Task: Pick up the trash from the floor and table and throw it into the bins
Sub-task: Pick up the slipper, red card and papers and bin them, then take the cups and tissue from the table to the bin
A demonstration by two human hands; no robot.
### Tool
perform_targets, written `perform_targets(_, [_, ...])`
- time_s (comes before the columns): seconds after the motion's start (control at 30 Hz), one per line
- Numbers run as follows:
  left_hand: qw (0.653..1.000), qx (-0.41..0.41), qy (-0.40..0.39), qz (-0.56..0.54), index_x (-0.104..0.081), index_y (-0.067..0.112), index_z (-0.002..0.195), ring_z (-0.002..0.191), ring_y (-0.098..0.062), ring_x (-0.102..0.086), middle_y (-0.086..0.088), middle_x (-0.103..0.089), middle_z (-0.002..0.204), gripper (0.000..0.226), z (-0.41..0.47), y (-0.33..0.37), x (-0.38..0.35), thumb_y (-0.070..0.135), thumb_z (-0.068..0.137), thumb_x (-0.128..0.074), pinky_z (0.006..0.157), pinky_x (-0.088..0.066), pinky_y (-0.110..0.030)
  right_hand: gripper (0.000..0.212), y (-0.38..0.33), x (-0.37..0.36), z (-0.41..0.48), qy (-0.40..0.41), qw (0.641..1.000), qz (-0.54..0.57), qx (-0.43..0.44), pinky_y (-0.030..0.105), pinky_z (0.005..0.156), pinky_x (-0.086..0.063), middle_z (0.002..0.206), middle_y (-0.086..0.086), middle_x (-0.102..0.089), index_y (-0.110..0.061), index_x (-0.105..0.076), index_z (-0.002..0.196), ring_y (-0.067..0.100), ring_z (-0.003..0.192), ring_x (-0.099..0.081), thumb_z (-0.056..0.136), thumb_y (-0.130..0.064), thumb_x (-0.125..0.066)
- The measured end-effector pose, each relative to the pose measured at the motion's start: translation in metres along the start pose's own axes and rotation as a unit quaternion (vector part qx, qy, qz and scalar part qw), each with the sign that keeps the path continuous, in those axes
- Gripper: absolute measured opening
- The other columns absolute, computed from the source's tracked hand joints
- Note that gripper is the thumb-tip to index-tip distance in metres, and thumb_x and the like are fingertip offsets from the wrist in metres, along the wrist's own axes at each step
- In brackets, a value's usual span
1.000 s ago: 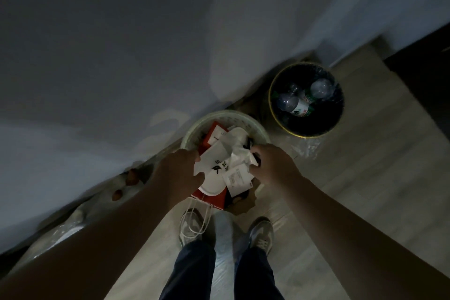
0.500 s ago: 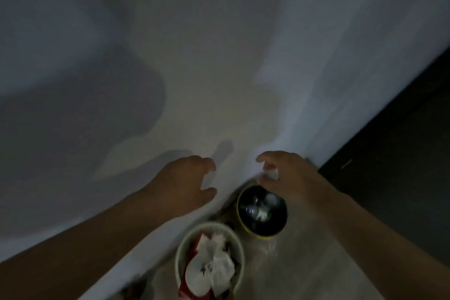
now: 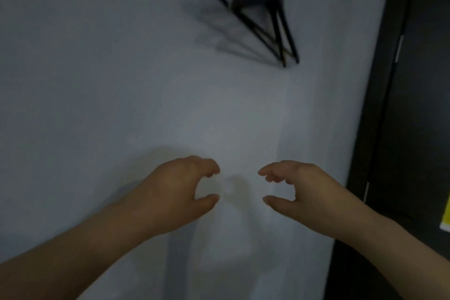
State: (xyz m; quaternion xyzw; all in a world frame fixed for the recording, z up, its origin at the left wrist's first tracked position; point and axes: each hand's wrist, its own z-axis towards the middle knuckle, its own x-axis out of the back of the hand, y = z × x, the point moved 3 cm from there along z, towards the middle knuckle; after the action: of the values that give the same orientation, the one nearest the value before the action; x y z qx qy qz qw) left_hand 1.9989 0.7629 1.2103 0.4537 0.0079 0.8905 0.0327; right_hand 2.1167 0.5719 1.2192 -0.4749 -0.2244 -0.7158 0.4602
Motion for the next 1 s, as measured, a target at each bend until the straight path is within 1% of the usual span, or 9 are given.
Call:
perform_targets(0.17, [0.997,-0.003,0.07,0.022,-0.054,0.035,0.121,0.089,0.003,-0.046,0.022,-0.053,0.109,0.041,0.018,0.013,0.071,0.05,0.084,-0.059,0.066,-0.032,-0.002,0.046,-0.026,0.061,0.007,0.064,0.997,0.0,0.032,0.023,0.097,-0.045,0.116,-0.021,-0.057,-0.039,-0.051,0.13,-0.004,0.106,-0.053,0.086,-0.044,-0.064])
perform_targets(0.23, [0.995,-0.019,0.094,0.034,-0.056,0.035,0.118,0.09,0.003,-0.049,0.021,-0.058,0.11,0.046,0.019,0.015,0.091,0.059,0.079,-0.052,0.067,-0.033,-0.003,0.045,-0.036,0.075,0.009,0.089,0.995,0.002,0.043,0.022,0.097,-0.045,0.116,-0.02,-0.058,-0.039,-0.052,0.129,-0.003,0.105,-0.053,0.086,-0.044,-0.064])
perform_targets(0.4, [0.995,-0.001,0.081,0.062,-0.05,0.04,0.122,0.096,0.006,-0.047,0.025,-0.053,0.114,0.039,0.015,0.014,0.118,0.05,0.084,-0.058,0.068,-0.036,-0.003,0.045,-0.058,0.094,0.017,0.102,0.992,-0.009,0.077,0.02,0.096,-0.045,0.116,-0.022,-0.057,-0.04,-0.052,0.129,-0.004,0.105,-0.052,0.086,-0.047,-0.061])
perform_targets(0.47, [0.993,-0.001,0.087,0.079,-0.049,0.041,0.122,0.096,0.006,-0.047,0.026,-0.052,0.114,0.04,0.013,0.016,0.126,0.051,0.084,-0.056,0.071,-0.036,-0.003,0.045,-0.063,0.099,0.021,0.106,0.99,-0.01,0.088,0.019,0.095,-0.045,0.115,-0.023,-0.057,-0.041,-0.051,0.129,-0.005,0.105,-0.051,0.086,-0.049,-0.06])
perform_targets(0.67, [0.985,0.028,0.109,0.13,-0.049,0.041,0.123,0.093,0.005,-0.046,0.028,-0.048,0.107,0.041,0.01,0.03,0.142,0.055,0.085,-0.054,0.066,-0.034,-0.002,0.044,-0.065,0.108,0.03,0.114,0.984,0.001,0.137,0.015,0.092,-0.043,0.113,-0.026,-0.055,-0.044,-0.05,0.128,-0.009,0.102,-0.048,0.086,-0.051,-0.059])
perform_targets(0.73, [0.981,0.043,0.114,0.152,-0.05,0.041,0.122,0.091,0.005,-0.049,0.029,-0.05,0.107,0.05,0.006,0.035,0.143,0.065,0.079,-0.044,0.069,-0.035,-0.001,0.044,-0.062,0.109,0.035,0.107,0.981,0.006,0.163,0.012,0.091,-0.04,0.116,-0.027,-0.053,-0.045,-0.048,0.129,-0.01,0.101,-0.045,0.087,-0.052,-0.057])
perform_targets(0.8, [0.976,0.072,0.114,0.17,-0.051,0.043,0.12,0.082,0.004,-0.056,0.031,-0.047,0.103,0.058,0.002,0.038,0.146,0.07,0.072,-0.032,0.071,-0.037,-0.001,0.044,-0.06,0.109,0.041,0.099,0.976,0.022,0.193,0.012,0.092,-0.039,0.117,-0.028,-0.052,-0.046,-0.047,0.13,-0.011,0.103,-0.044,0.088,-0.052,-0.056])
perform_targets(0.87, [0.969,0.105,0.111,0.193,-0.05,0.043,0.12,0.079,0.001,-0.06,0.032,-0.047,0.104,0.06,-0.004,0.044,0.15,0.071,0.071,-0.03,0.075,-0.04,-0.004,0.044,-0.06,0.106,0.048,0.094,0.968,0.046,0.227,0.012,0.094,-0.039,0.116,-0.029,-0.052,-0.046,-0.047,0.129,-0.011,0.105,-0.044,0.087,-0.052,-0.056])
perform_targets(1.0, [0.946,0.175,0.109,0.249,-0.05,0.043,0.122,0.084,0.0,-0.061,0.03,-0.05,0.108,0.058,-0.023,0.061,0.157,0.071,0.074,-0.034,0.072,-0.033,0.001,0.041,-0.064,0.09,0.059,0.078,0.945,0.105,0.3,0.013,0.095,-0.039,0.113,-0.03,-0.052,-0.045,-0.049,0.127,-0.009,0.108,-0.045,0.087,-0.053,-0.056])
